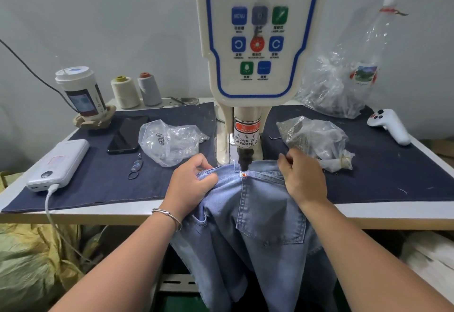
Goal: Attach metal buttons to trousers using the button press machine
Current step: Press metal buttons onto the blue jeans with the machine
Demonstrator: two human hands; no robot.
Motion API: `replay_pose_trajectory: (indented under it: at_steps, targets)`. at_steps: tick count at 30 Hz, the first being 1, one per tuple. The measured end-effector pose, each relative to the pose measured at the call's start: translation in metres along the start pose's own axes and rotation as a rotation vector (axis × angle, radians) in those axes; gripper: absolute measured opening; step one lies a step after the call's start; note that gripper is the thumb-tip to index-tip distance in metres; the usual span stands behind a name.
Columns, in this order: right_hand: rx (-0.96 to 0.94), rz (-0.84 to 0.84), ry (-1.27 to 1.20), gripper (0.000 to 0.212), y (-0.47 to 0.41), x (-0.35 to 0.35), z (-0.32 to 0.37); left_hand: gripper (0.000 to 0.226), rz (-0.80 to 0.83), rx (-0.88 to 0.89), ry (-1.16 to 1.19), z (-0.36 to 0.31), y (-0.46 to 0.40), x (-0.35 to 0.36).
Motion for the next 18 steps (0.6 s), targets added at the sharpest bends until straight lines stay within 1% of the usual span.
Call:
replay_pose_trajectory:
  at_steps: [4,11,14,16,18]
  targets:
    - [0.013,-0.012,0.012,0.032,0.001,-0.003,0.003,0.015,-0.006,0.006,0.013,-0.001,-0.002,0.000]
    - [0.013,-0.048,-0.021,0.031,0.007,-0.005,0.006,0.007,0.005,-0.031,0.024,0.002,-0.003,0.001]
    - [-0.016,-0.121,-0.075,0.028,0.013,-0.020,0.017,0.022,0.056,-0.004,0.011,-0.007,-0.001,0.002]
    - [-0.069,-0.184,-0.187,0.026,0.015,-0.037,0.032,0.028,0.052,0.021,0.043,-0.016,0.000,-0.001]
    - [-0.094,-0.195,-0.318,0.030,0.015,-0.054,0.051,0.032,0.019,0.003,0.107,-0.020,0.002,-0.009]
Point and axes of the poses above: each hand's wrist, its own y-axis away from the middle knuckle, its own x-axis out of the palm, z = x × y, the point moved 5 cm from there along -y, towards the middle knuckle, and after that the axes turned 3 degrees about y, right-handed, at the moved point
